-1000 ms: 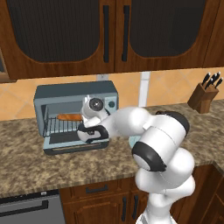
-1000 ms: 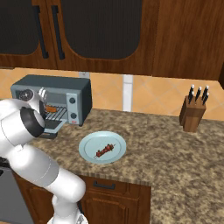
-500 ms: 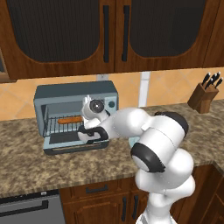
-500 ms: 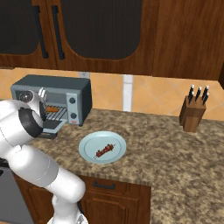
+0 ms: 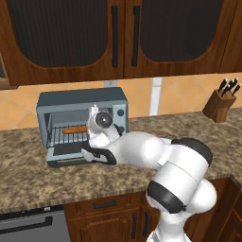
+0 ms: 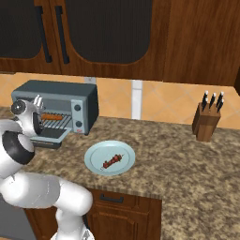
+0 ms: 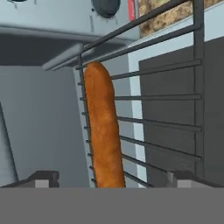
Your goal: Pick up the kebab skewer and baguette bread, and place them inside the toaster oven. Close the toaster oven door and start by setting the timer.
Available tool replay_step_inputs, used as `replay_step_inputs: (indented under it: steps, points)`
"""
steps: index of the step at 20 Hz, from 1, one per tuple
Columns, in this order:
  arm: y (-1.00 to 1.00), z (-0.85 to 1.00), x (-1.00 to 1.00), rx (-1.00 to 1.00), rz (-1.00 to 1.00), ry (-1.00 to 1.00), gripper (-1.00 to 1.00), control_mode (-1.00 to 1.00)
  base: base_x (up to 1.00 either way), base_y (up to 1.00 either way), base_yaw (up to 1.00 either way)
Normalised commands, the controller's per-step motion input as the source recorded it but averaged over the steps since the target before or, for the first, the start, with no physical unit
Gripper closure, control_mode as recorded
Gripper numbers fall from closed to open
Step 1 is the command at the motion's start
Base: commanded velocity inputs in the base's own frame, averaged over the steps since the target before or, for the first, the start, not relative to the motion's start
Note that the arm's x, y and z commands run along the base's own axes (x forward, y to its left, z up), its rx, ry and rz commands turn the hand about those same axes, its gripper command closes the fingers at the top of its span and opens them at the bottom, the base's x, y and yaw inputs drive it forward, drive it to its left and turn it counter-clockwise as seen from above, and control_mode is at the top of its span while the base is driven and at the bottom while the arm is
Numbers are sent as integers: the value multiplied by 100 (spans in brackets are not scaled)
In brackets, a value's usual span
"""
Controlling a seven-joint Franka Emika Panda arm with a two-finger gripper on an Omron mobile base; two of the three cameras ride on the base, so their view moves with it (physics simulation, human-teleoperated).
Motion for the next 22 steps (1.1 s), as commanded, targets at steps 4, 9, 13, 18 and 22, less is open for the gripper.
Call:
replay_step_inputs:
  steps: [4,9,13,18,22]
  points:
    - [-61,79,-92,4,2,0,-100,-100,0,0,0]
    - [-100,66,-70,3,0,7,-100,-100,0,0,0]
    - [-100,54,-65,0,1,13,-100,-100,0,0,0]
    - [-99,18,-46,-7,18,11,-100,-100,0,0,0]
    - [-100,5,-44,-17,23,12,-100,-100,0,0,0]
